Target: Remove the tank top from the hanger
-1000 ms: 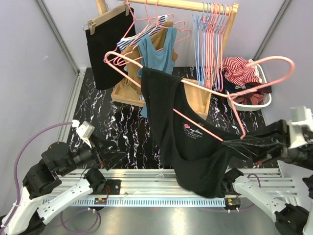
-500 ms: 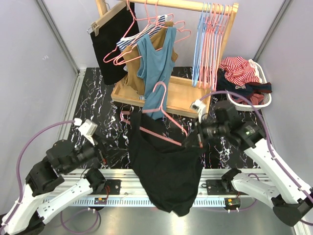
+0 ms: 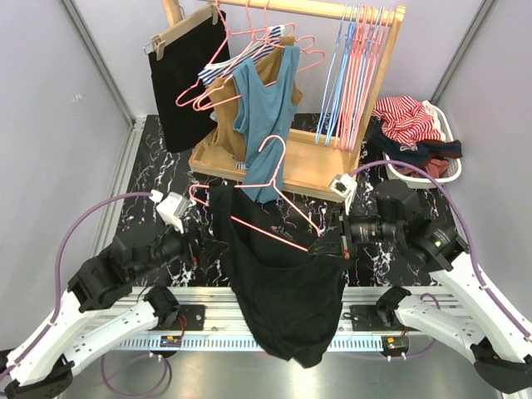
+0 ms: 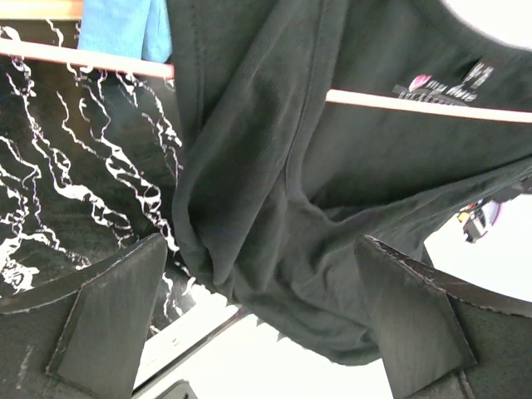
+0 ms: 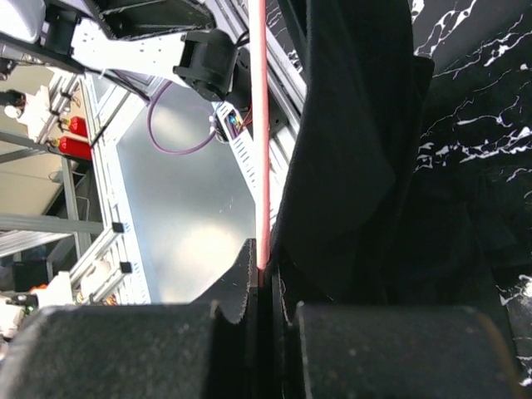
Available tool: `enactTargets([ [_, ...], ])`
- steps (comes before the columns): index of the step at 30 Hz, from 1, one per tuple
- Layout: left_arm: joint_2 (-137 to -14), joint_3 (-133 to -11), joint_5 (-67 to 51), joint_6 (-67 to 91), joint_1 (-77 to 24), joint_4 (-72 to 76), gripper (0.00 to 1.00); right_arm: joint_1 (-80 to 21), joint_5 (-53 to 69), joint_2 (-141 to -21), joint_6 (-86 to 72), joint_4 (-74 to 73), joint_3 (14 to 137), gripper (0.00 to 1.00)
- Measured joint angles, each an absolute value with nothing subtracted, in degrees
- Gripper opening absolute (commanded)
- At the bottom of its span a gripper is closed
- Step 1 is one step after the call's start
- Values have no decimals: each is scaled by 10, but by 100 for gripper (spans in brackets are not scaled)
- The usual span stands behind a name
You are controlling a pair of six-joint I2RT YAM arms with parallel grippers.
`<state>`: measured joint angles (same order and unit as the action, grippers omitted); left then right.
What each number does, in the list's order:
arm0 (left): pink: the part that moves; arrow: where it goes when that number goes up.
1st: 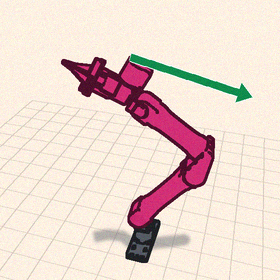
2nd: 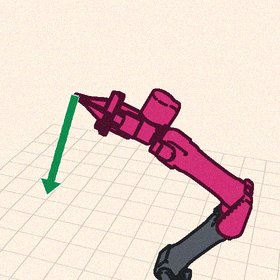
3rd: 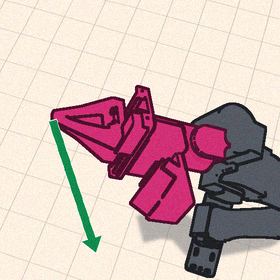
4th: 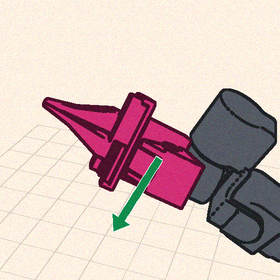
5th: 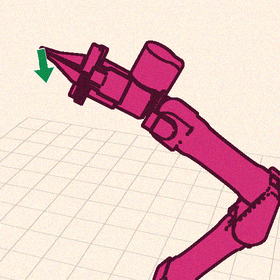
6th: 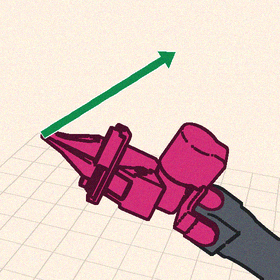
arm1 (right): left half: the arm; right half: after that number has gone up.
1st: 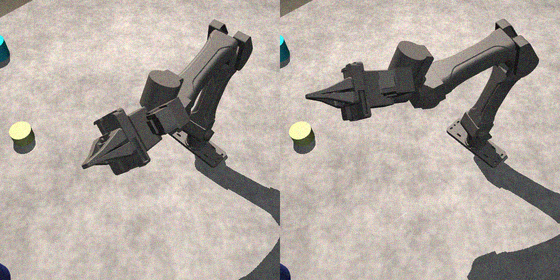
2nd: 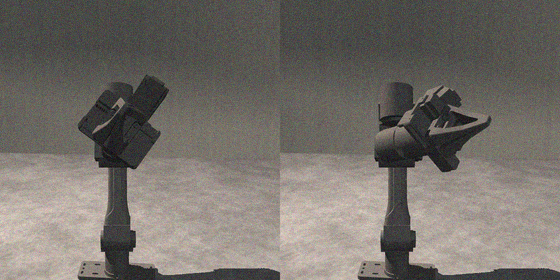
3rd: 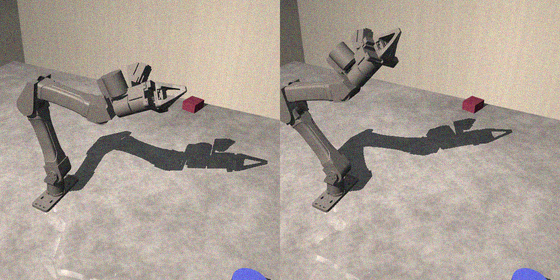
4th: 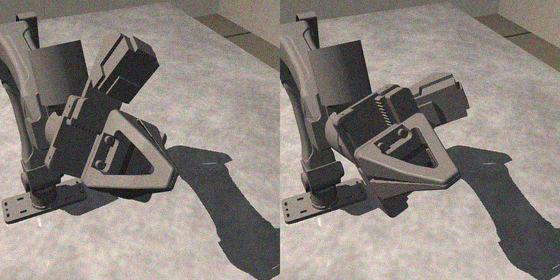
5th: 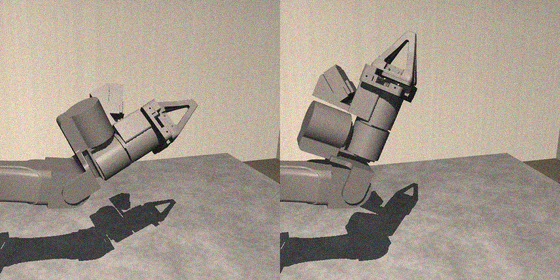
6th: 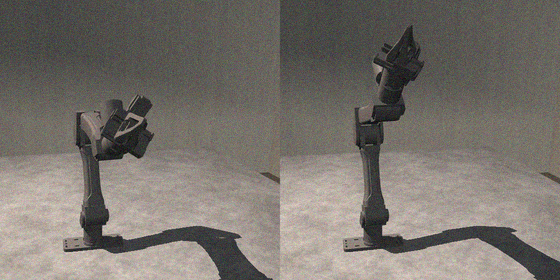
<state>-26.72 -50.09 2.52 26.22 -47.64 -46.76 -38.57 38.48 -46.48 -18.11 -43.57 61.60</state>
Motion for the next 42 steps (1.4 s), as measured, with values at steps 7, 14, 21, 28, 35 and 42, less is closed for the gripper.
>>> enactTargets([
  [7, -263, -462, 51, 269, -476, -426, 99, -386, 393, -480, -224, -374, 607, 0],
  [14, -245, -404, 85, 261, -476, -369, 86, -386, 438, -467, -286, -296, 595, 0],
  [21, -221, -402, 110, 234, -476, -326, 0, -387, 440, -453, -296, -312, 593, 0],
  [28, -174, -441, 147, 226, -477, -367, 0, -387, 334, -464, -225, -469, 619, 0],
  [35, -154, -508, 226, 230, -477, -446, 0, -387, 306, -447, -161, -587, 634, 0],
  [42, -192, -528, 247, 240, -480, -505, 0, -387, 316, -374, -136, -623, 702, 0],
])
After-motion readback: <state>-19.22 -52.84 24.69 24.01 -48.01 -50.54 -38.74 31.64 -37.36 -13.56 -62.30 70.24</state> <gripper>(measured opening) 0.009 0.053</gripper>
